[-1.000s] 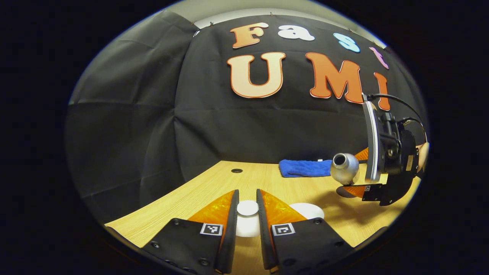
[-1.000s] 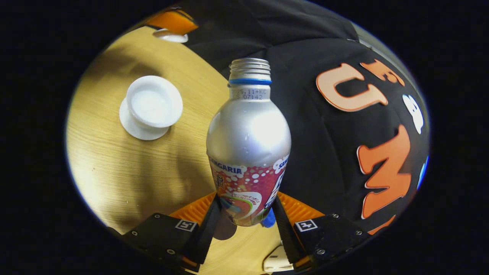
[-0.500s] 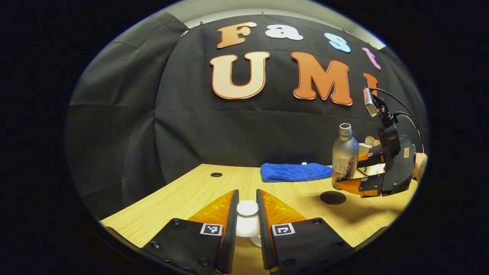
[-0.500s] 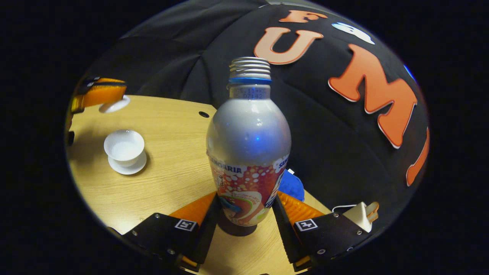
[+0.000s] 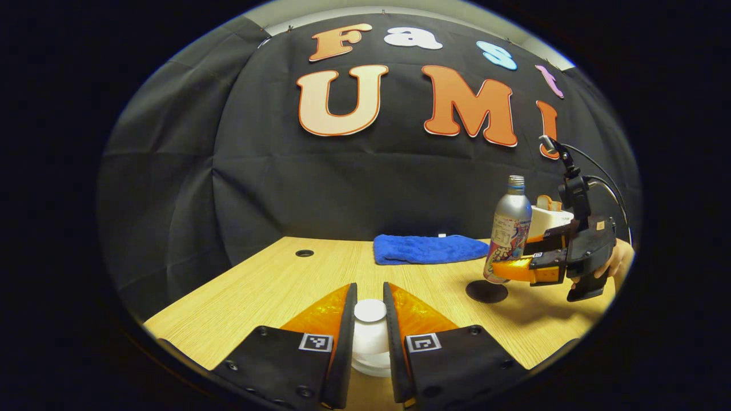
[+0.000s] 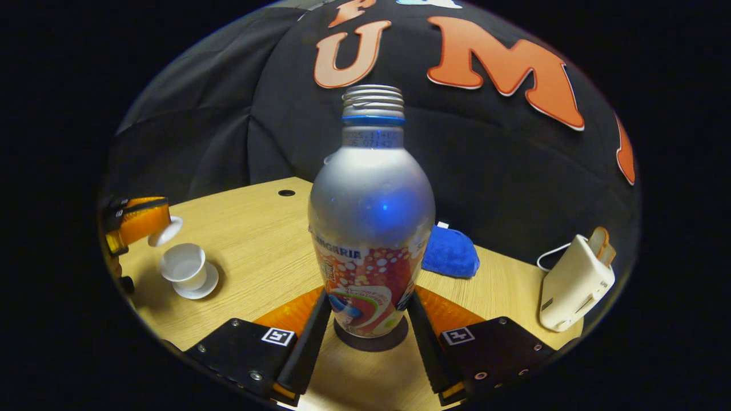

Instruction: Open the teacup lid with one hand, grasp the water bottle and pour water into the teacup with the other hand; after pouring, place the water bottle on the coaster and then close the teacup lid.

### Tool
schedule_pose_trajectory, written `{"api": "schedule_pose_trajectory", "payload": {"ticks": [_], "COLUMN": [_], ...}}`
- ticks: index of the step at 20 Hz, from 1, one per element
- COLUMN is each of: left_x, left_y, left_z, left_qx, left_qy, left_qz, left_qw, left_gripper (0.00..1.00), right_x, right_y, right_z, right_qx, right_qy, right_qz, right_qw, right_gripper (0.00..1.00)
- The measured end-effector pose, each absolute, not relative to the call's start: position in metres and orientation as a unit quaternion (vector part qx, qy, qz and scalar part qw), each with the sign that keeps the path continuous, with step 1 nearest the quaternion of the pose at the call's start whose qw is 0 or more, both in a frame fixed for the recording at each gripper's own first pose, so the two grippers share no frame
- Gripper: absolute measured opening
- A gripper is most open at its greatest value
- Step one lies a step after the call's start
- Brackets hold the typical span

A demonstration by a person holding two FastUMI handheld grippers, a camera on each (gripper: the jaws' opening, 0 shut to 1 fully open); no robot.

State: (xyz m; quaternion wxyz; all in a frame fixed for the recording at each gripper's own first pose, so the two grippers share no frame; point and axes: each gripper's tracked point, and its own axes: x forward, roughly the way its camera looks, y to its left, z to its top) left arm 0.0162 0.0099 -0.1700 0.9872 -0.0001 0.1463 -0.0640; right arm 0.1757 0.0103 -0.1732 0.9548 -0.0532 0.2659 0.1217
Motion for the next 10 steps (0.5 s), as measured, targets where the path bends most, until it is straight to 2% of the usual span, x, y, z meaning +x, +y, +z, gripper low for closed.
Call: {"api": "schedule_pose_trajectory", "payload": {"ticks": [4, 10], "left_x": [0.019, 0.015], "left_y": [0.006, -0.001], "left_z": [-0.181, -0.191], "left_qx": [-0.002, -0.001], "left_qy": [0.163, 0.181], "left_qz": [-0.068, -0.073], "left_qw": [0.984, 0.981], "left_gripper": [0.33, 0.33], "right_x": [0.18, 0.188], "right_y": [0.005, 0.006], "right_z": [-0.193, -0.197], "right_qx": [-0.007, 0.012], "right_qy": [0.288, 0.281], "right_qz": [0.122, 0.122], "right_qw": [0.95, 0.952], "right_gripper": [0.78, 0.78]}}
